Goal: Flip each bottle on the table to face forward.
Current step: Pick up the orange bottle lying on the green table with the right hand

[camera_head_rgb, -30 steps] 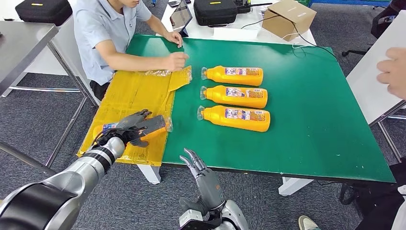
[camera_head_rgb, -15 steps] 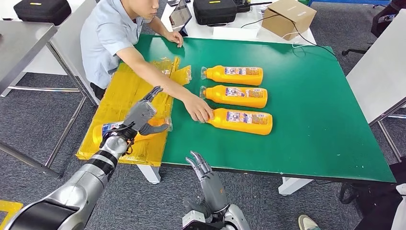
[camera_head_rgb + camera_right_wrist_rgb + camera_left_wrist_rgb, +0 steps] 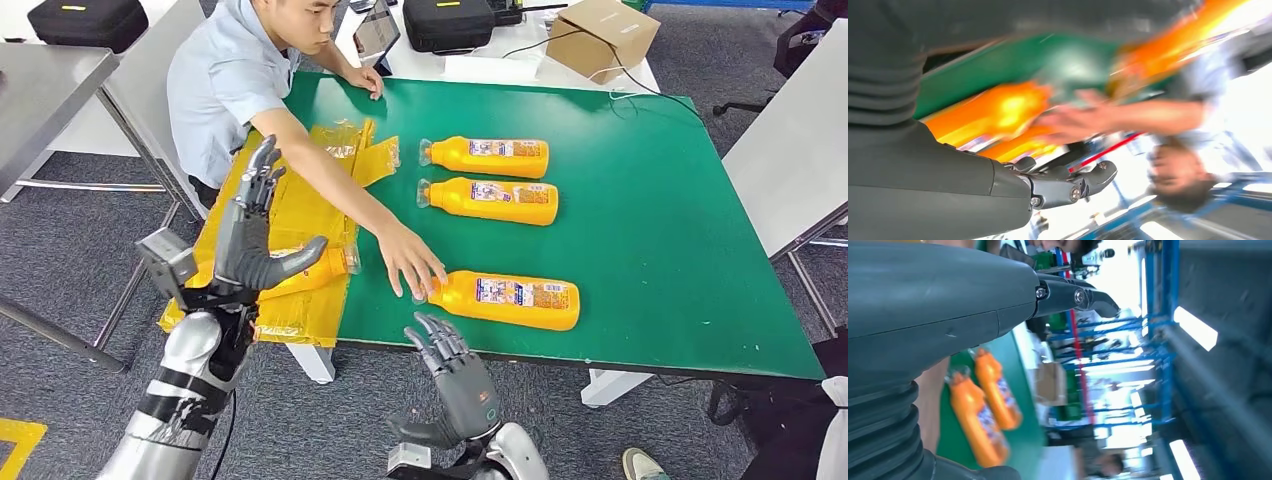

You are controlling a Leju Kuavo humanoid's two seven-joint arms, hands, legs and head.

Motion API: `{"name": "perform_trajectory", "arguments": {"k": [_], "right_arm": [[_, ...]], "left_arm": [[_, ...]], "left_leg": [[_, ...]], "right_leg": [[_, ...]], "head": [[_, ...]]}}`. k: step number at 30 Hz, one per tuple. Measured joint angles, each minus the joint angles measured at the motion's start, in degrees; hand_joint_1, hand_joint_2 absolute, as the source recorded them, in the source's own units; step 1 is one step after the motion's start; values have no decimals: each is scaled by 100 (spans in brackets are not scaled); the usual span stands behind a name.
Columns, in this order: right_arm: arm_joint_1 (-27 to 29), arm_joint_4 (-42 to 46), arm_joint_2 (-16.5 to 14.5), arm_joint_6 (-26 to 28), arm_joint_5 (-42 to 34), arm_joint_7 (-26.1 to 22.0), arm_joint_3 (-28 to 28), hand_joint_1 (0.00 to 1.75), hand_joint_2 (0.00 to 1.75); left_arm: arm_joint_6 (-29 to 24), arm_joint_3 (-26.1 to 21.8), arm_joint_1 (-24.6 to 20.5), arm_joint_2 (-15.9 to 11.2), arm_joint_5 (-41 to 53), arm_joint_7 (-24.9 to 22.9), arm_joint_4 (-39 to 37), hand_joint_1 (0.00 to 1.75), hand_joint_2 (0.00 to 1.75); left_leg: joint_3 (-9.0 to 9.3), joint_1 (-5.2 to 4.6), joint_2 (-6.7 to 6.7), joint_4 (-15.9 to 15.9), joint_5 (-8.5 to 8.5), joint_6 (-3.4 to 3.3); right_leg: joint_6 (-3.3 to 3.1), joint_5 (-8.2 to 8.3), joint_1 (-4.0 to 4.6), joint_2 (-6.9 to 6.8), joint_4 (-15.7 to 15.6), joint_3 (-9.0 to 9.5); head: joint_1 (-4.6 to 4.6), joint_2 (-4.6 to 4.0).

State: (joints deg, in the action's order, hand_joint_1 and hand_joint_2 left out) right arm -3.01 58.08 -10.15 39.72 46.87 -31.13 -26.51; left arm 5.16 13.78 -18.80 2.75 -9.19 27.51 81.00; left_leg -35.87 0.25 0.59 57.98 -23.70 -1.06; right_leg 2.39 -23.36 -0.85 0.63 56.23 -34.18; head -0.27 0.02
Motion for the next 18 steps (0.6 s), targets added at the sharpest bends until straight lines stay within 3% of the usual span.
{"name": "perform_trajectory", "arguments": {"k": [4, 8, 13, 18], "right_arm": [[-51, 61, 68, 5, 853, 453, 917, 0, 175], [-276, -55, 198, 5, 964, 543, 1644, 0, 175], [-719, -424, 394, 5, 1150, 536, 2266, 0, 175], [-1105, -797, 518, 4, 1233, 644, 2547, 0, 175]], "left_arm": [[-186, -222, 670, 53, -365, 41, 719, 0, 175], [-379, -326, 1143, 134, -394, 134, 1041, 0, 175], [-567, -335, 1483, 221, -295, 332, 1158, 0, 175], [-631, -331, 1616, 283, -241, 388, 1217, 0, 175]], "left_leg": [[-1, -2, 2, 0, -1, -1], [-1, -4, 2, 0, -1, -2], [-1, -5, 1, 0, 0, -3], [0, -4, 2, 0, 1, -3]], "right_leg": [[0, 0, -2, 0, -2, 0], [1, 0, -5, 0, -3, 0], [4, 3, -6, 0, -2, 1], [4, 3, -4, -1, -1, 0]], "head": [[0, 0], [1, 0], [-1, 0], [-1, 0]]}}
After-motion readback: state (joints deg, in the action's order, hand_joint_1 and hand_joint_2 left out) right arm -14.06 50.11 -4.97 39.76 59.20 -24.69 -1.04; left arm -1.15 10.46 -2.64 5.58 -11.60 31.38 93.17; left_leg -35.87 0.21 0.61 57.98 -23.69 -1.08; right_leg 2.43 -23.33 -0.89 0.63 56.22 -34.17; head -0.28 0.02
